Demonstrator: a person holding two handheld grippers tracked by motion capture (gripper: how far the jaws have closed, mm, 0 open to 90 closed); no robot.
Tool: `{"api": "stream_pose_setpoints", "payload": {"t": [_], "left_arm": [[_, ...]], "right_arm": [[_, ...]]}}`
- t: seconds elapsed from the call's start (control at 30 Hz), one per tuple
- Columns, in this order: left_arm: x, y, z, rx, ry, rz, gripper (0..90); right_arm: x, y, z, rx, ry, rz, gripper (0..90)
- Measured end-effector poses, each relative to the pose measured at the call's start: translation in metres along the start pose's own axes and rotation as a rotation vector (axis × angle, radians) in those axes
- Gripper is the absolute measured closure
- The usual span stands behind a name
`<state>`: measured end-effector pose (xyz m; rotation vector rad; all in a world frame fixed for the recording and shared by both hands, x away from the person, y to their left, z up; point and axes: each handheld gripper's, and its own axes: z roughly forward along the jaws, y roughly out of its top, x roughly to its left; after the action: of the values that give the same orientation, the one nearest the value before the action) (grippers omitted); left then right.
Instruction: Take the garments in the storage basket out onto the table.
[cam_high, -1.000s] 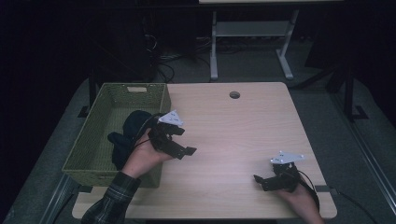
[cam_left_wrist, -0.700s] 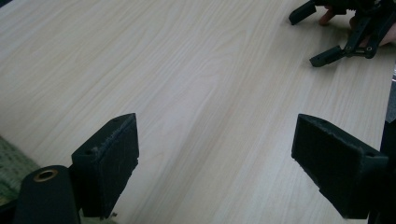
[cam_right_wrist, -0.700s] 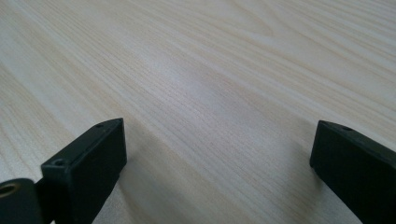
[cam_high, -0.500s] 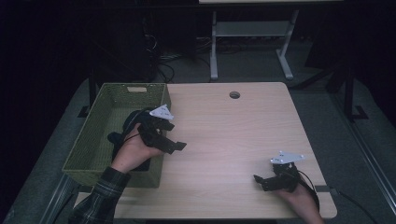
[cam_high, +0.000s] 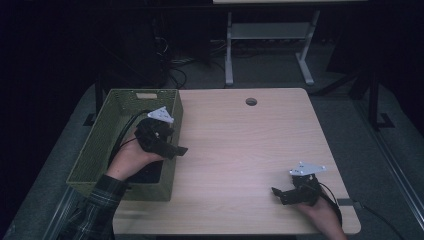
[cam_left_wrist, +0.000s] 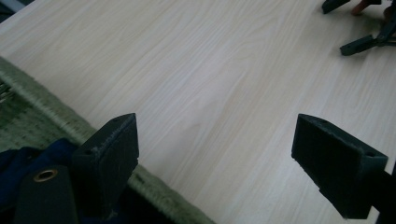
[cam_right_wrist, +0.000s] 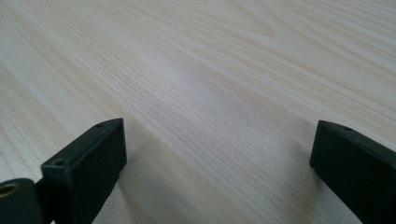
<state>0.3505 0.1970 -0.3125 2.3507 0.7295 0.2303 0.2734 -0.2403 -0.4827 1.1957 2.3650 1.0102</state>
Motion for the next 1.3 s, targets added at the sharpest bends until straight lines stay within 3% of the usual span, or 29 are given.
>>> {"api": "stream_pose_setpoints", "payload": {"t": [0.6,0.73,1.3], "left_arm": [[0.025,-0.019,-0.02,0.019,0.079,-0.061,14.5],[0.03,-0.023,-0.023,0.037,0.112,-0.056,14.4],[0.046,-0.045,-0.014,0.116,0.174,-0.101,13.9]], "right_arm": [[0.0,0.0,0.0,0.0,0.0,0.0,3.2],[0.0,0.0,0.0,0.0,0.0,0.0,3.2],[0.0,0.0,0.0,0.001,0.0,0.001,3.2]]}}
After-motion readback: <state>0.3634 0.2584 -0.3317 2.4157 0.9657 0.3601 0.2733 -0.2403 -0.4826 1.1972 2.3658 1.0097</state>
